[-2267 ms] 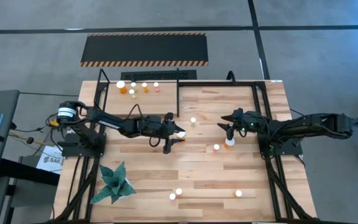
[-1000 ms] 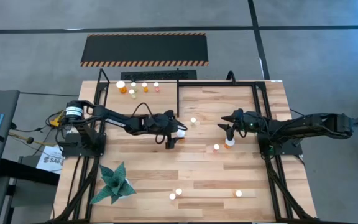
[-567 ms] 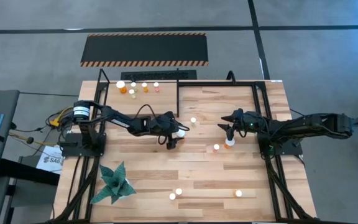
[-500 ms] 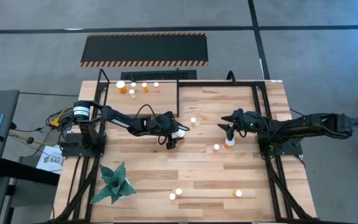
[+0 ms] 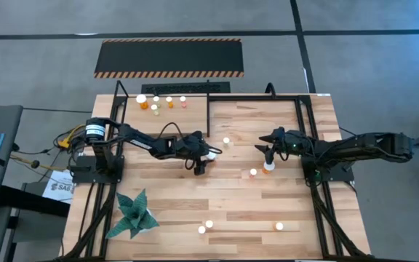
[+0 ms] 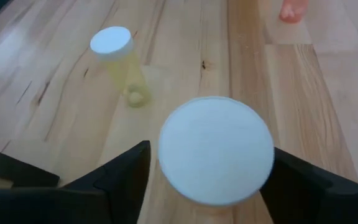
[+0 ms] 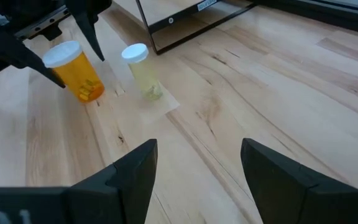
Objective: Pick and place medicine bottles onto shelf by color
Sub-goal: Put the left big orange pill bottle aligned with the other orange pill bottle on the shelf
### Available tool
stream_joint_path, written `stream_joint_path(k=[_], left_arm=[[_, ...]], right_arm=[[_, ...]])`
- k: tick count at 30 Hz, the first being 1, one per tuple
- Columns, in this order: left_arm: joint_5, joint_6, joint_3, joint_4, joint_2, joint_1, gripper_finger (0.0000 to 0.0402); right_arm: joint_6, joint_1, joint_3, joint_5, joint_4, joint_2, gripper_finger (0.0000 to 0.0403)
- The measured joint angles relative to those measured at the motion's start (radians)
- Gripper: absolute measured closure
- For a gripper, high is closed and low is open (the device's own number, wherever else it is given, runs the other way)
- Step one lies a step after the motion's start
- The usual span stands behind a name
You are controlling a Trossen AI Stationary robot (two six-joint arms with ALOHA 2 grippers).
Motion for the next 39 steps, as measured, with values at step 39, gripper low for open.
stream_joint_path(k=[39], left_arm=[[-0.281, -0.239, -0.374, -0.27, -0.834, 0.084, 0.0225]], right_arm=[[0.001, 0.0, -0.001, 0.0, -0.022, 0.0, 0.0147]])
